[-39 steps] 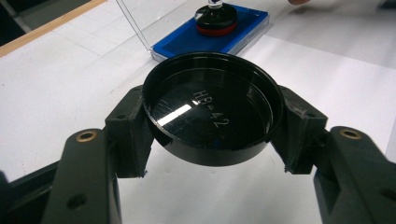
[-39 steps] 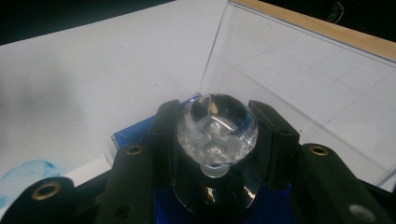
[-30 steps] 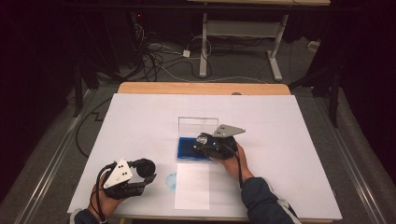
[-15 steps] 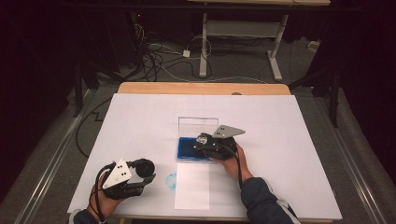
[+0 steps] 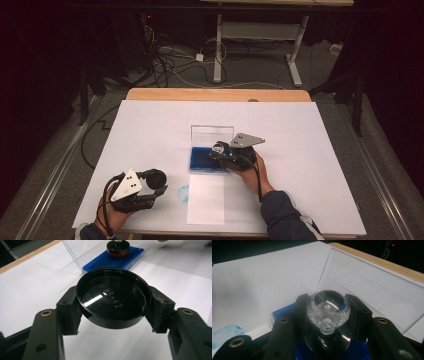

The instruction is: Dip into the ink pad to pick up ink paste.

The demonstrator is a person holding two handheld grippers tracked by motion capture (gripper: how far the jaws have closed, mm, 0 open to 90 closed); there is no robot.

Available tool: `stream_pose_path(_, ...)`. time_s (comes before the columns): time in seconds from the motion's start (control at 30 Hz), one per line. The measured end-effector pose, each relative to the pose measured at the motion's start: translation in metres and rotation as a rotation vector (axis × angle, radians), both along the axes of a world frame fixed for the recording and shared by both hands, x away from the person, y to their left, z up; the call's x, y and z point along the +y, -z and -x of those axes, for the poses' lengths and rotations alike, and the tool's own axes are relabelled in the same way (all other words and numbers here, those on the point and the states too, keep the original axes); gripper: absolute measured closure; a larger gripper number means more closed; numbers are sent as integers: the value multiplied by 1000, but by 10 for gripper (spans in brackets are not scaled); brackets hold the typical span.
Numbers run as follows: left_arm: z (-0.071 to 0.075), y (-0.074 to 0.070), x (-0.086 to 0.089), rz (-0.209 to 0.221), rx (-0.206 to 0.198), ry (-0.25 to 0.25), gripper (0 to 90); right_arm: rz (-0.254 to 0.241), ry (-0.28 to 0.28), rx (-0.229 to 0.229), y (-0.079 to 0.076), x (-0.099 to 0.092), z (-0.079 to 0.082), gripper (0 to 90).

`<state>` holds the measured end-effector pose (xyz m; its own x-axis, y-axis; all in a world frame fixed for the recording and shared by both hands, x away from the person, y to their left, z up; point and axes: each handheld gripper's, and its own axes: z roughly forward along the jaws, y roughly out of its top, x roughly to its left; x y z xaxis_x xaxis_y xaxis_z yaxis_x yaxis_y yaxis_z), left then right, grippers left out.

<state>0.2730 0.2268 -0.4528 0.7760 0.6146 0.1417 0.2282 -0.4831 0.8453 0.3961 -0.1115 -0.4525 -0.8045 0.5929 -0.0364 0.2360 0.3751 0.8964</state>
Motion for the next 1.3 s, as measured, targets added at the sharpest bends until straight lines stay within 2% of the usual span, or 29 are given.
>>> stream_pose_path(0.3,-1,0,0,4,0,2,360,-38,11,-18,-16,-11,3,567)
stream_pose_path(0.37,-1,0,0,7,1,1,360,-33,14,-22,-18,-13,4,567)
stream_pose_path(0.63,-1,0,0,5,-1,2,360,-46,25,-25,-23,-20,6,567)
stream_pose_path(1.3,-1,1,2,7,2,-5,360,-46,12,-27,-30,-21,13,567)
